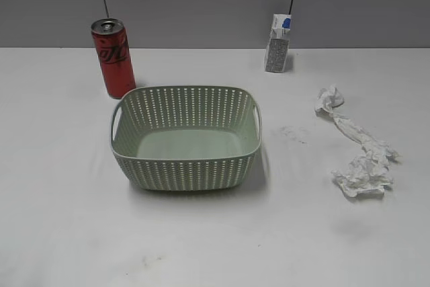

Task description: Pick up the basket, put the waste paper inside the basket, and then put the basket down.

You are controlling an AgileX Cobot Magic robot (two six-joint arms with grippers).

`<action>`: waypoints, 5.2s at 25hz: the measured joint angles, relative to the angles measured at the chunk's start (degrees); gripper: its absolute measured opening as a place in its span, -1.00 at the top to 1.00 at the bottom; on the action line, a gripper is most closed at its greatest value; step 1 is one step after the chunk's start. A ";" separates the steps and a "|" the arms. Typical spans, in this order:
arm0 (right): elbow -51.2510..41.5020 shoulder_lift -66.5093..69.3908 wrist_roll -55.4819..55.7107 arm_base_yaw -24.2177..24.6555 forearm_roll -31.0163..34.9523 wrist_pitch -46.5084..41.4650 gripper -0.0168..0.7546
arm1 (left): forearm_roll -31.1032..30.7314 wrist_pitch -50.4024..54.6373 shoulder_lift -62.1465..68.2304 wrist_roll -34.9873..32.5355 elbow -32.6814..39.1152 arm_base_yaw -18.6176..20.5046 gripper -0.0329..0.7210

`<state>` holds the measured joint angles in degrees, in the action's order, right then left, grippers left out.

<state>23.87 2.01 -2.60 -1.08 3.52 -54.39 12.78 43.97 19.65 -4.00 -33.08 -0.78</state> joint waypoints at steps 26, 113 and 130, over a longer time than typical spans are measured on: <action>0.00 0.00 0.05 0.00 0.44 0.05 -0.39 | 0.51 3.92 74.00 2.52 -33.36 -21.94 -0.30; 41.84 86.16 -15.97 -32.21 12.37 26.84 0.89 | -8.58 -2.28 84.26 12.08 -37.18 -25.89 0.91; 42.43 89.99 -4.10 -33.06 -0.49 29.59 -0.61 | -7.72 -2.16 84.26 12.08 -37.18 -25.89 0.91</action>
<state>66.30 92.00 -6.70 -34.14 3.03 -24.80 5.06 41.81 103.92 8.07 -70.25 -26.68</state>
